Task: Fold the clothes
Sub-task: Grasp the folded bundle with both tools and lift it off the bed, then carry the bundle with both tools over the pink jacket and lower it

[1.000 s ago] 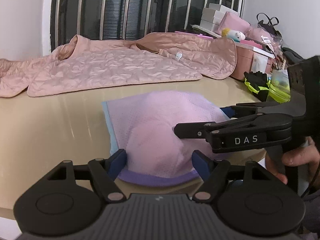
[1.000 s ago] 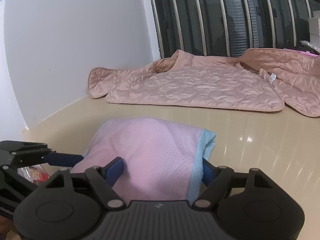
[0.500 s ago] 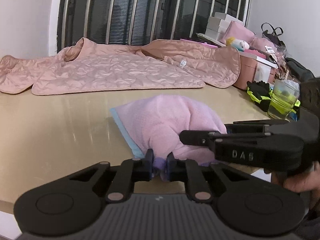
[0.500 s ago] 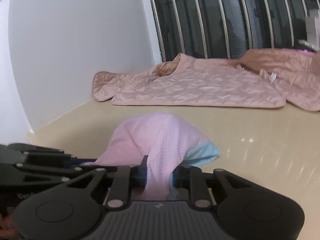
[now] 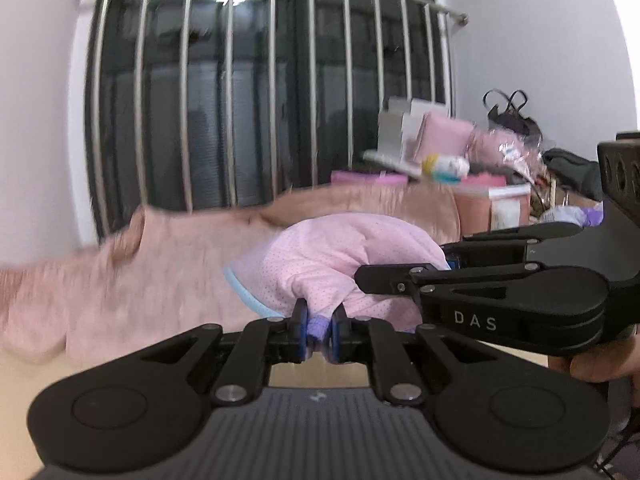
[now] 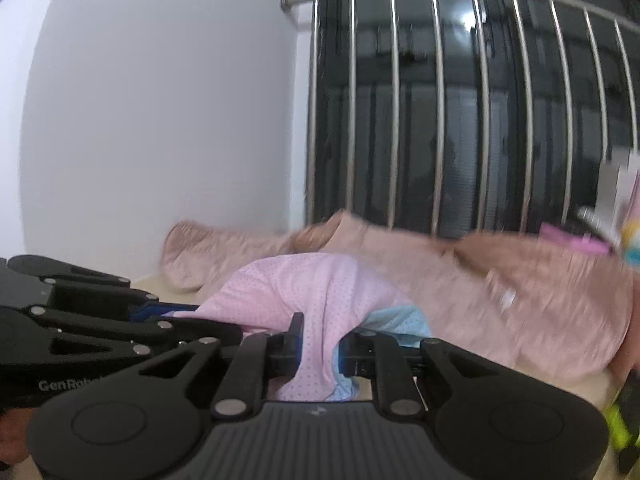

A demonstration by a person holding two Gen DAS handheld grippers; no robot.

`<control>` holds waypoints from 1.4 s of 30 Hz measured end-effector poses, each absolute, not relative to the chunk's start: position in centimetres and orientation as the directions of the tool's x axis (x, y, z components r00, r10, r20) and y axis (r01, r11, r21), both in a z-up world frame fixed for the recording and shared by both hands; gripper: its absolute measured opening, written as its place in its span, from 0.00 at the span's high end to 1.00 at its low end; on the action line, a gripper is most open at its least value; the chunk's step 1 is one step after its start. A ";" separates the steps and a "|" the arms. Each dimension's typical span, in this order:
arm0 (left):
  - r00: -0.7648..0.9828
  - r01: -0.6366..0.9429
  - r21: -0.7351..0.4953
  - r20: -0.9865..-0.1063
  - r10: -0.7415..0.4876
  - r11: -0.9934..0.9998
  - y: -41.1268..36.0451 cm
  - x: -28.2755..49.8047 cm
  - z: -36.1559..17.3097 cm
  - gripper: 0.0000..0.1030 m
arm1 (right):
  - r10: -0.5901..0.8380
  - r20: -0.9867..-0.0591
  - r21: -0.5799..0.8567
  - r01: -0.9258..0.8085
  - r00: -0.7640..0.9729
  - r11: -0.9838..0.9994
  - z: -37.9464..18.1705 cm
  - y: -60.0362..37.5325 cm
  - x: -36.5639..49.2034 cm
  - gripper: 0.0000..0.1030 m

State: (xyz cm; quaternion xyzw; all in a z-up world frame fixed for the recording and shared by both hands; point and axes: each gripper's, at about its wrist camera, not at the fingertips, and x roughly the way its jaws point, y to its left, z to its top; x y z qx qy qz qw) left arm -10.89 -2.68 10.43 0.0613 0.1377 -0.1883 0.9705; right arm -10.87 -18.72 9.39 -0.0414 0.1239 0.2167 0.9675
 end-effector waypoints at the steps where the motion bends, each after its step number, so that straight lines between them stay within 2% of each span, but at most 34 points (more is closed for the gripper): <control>1: 0.895 0.388 0.084 -0.273 -0.354 0.918 -3.0 -9.9 11.2 0.90 | 0.400 -0.241 -0.039 -0.420 0.884 0.907 10.3 -18.9 -10.2 0.87; 5: 0.906 0.398 0.134 -0.211 -0.366 0.908 -4.2 -4.9 13.4 0.90 | 0.351 -0.191 -0.063 -0.368 0.917 0.928 13.4 -19.7 -6.0 0.87; 8: 0.901 0.406 0.115 -0.215 -0.376 0.907 -5.2 -0.5 14.5 0.90 | 0.309 -0.165 -0.111 -0.328 0.937 0.938 14.9 -19.6 -1.9 0.87; 11: 0.901 0.407 0.116 -0.215 -0.377 0.906 -6.6 3.9 15.2 0.90 | 0.312 -0.159 -0.074 -0.326 0.937 0.942 15.4 -20.5 3.3 0.87; 17: 0.886 0.426 0.115 -0.253 -0.388 0.898 -9.1 15.2 13.3 0.90 | 0.285 -0.181 -0.039 -0.296 0.941 0.954 14.5 -21.7 15.0 0.87; 22: 0.841 0.419 -0.007 -0.374 -0.391 0.908 -8.5 27.0 9.3 0.90 | 0.275 -0.301 0.057 -0.271 0.913 0.961 10.7 -23.7 26.6 0.87; 24: 0.810 0.390 -0.055 -0.455 -0.371 0.919 -8.8 30.4 6.4 0.90 | 0.283 -0.405 0.121 -0.255 0.870 0.959 8.0 -24.7 30.9 0.85; 26: 0.787 0.349 -0.052 -0.526 -0.323 0.936 -8.8 32.0 4.2 0.89 | 0.286 -0.532 0.169 -0.231 0.797 0.958 5.4 -25.5 34.6 0.83; 27: 0.787 0.325 -0.058 -0.537 -0.304 0.944 -8.4 32.3 3.7 0.86 | 0.259 -0.554 0.183 -0.187 0.792 0.965 4.7 -26.1 35.3 0.83; 29: 0.785 0.291 -0.093 -0.546 -0.294 0.952 -7.1 32.6 4.0 0.81 | 0.230 -0.567 0.215 -0.128 0.791 0.968 4.6 -27.4 35.4 0.64; 30: 0.787 0.270 -0.118 -0.545 -0.289 0.956 -6.3 32.5 4.4 0.72 | 0.206 -0.559 0.215 -0.100 0.803 0.972 5.2 -27.8 34.9 0.50; 31: 0.792 0.271 -0.155 -0.525 -0.311 0.950 -5.6 32.3 5.0 0.58 | 0.180 -0.549 0.214 -0.071 0.816 0.974 5.9 -28.2 34.5 0.44; 32: 0.797 0.271 -0.189 -0.506 -0.330 0.944 -5.0 32.0 5.5 0.55 | 0.170 -0.519 0.207 -0.070 0.838 0.976 6.6 -28.4 33.7 0.43; 33: 0.802 0.267 -0.209 -0.493 -0.337 0.941 -4.5 31.8 5.9 0.54 | 0.177 -0.505 0.211 -0.079 0.845 0.974 7.2 -28.3 33.5 0.43; 35: 0.803 0.265 -0.218 -0.489 -0.340 0.939 -4.4 31.6 6.1 0.54 | 0.201 -0.490 0.221 -0.103 0.848 0.970 7.8 -28.1 33.4 0.50; 37: 0.790 0.270 -0.207 -0.510 -0.340 0.940 -5.2 31.8 5.7 0.54 | 0.256 -0.525 0.232 -0.153 0.812 0.961 7.6 -27.8 33.8 0.81; 38: 0.781 0.265 -0.187 -0.534 -0.324 0.946 -5.9 32.2 5.3 0.54 | 0.269 -0.554 0.221 -0.172 0.788 0.960 7.1 -27.4 34.0 0.86; 42: 0.740 0.256 -0.145 -0.607 -0.290 0.956 -7.1 33.2 3.8 0.54 | 0.146 -0.645 0.097 -0.110 0.750 0.989 4.8 -27.1 35.2 0.87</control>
